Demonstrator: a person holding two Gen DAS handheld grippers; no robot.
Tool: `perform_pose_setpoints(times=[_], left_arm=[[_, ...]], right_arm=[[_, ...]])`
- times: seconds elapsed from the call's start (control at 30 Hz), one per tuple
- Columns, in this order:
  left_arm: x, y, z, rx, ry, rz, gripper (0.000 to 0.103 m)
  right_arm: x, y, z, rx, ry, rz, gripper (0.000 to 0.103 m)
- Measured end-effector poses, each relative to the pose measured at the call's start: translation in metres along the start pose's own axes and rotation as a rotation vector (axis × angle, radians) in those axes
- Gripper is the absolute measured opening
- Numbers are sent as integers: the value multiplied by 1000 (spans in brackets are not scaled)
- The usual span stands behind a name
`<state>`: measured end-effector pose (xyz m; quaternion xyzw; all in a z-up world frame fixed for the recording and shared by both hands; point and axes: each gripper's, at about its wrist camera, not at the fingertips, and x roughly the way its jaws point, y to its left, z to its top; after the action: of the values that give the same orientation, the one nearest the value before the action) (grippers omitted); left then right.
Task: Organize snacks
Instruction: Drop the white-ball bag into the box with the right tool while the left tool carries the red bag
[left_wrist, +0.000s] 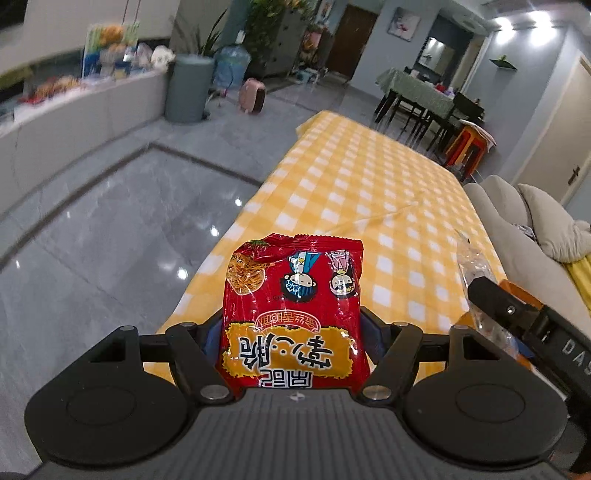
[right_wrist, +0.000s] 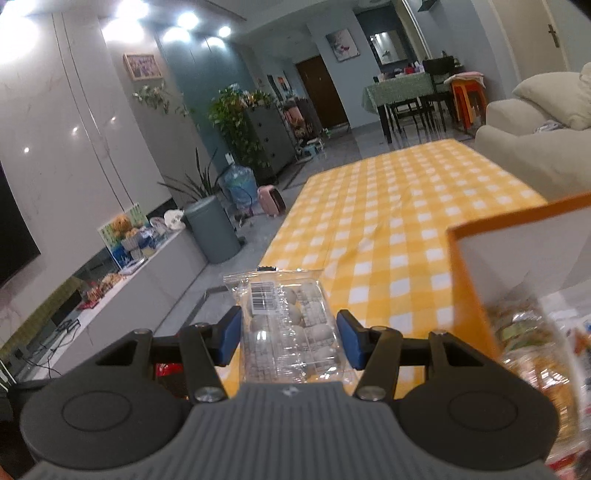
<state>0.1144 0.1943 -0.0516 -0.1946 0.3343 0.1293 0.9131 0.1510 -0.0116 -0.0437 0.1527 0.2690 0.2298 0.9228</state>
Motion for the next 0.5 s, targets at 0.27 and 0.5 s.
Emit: perform_pose_setpoints(times=[0.27,0.5], left_arm=[[-19,-62,-5,36,-47,-54,81],[-19,-124,-25,162,-81,-41,81]], right_arm=[[-61,-33,42,-28,-70,-22,54],[-106,-84,100,-218,-20,7,54]])
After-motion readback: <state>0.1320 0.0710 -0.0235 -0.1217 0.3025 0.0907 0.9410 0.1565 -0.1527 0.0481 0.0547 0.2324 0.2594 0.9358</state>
